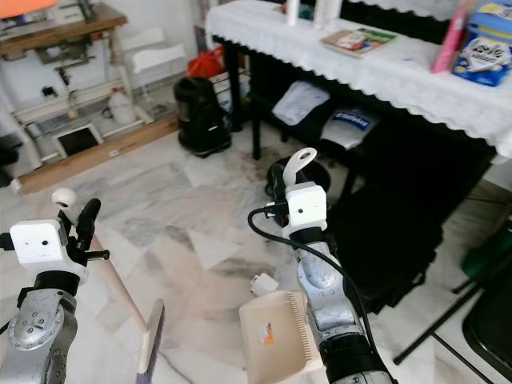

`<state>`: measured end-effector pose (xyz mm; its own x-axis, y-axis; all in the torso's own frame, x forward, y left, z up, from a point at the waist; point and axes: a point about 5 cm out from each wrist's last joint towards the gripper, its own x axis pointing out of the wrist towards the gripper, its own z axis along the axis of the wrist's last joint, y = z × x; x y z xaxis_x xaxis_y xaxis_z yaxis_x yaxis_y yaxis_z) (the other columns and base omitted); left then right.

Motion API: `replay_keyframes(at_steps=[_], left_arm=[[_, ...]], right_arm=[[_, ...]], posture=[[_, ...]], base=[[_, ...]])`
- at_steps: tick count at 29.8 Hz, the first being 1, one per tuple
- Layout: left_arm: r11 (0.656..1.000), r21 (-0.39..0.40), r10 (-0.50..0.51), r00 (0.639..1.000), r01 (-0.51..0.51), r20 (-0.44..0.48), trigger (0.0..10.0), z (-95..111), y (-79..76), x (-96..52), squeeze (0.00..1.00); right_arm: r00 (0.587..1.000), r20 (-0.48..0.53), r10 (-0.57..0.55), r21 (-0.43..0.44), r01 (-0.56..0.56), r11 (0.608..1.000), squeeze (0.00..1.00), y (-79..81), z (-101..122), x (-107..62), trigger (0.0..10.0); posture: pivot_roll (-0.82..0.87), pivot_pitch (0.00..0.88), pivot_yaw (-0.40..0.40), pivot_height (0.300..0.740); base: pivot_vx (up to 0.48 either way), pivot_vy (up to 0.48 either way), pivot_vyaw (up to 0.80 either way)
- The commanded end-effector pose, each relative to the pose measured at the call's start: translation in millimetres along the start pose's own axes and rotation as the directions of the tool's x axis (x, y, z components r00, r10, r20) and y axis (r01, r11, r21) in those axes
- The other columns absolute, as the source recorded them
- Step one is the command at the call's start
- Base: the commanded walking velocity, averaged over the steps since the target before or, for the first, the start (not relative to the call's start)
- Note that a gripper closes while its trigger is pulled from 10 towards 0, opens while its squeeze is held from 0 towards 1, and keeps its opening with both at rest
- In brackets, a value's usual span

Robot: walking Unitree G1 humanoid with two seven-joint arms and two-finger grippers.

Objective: Sweep floor

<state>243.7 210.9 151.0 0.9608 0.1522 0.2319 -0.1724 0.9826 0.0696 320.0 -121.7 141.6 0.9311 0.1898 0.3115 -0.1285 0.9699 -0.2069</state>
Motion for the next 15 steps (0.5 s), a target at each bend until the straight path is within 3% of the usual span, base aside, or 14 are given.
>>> replay_keyframes(at_steps=[1, 11, 15], left_arm=[[1.000, 0.013, 0.005, 0.999, -0.006, 0.043, 10.0, 8.4, 1.8, 1.0, 0.00], [1.000, 0.014, 0.008, 0.999, -0.008, 0.046, 10.0, 8.7, 1.8, 0.5, 0.00], [1.000, 0.017, 0.008, 0.999, -0.009, 0.046, 10.0, 8.6, 1.6, 0.6, 0.00]], right_arm=[[0.999, 0.050, 0.009, -0.014, -0.009, 1.000, 0.00, 0.6, 9.1, 4.8, 10.0], [0.999, 0.034, 0.001, -0.016, -0.001, 1.000, 0.00, 0.0, 6.2, 3.7, 10.0], [1.000, 0.031, 0.000, -0.016, 0.000, 1.000, 0.00, 0.0, 5.9, 3.7, 10.0]], posture=[[0.02, 0.060, 0.045, 0.740], [0.02, 0.051, 0.043, 0.740], [0.02, 0.051, 0.043, 0.740]], base=[[0.000, 0.000, 0.00], [0.000, 0.000, 0.00], [0.246, 0.000, 0.00]])
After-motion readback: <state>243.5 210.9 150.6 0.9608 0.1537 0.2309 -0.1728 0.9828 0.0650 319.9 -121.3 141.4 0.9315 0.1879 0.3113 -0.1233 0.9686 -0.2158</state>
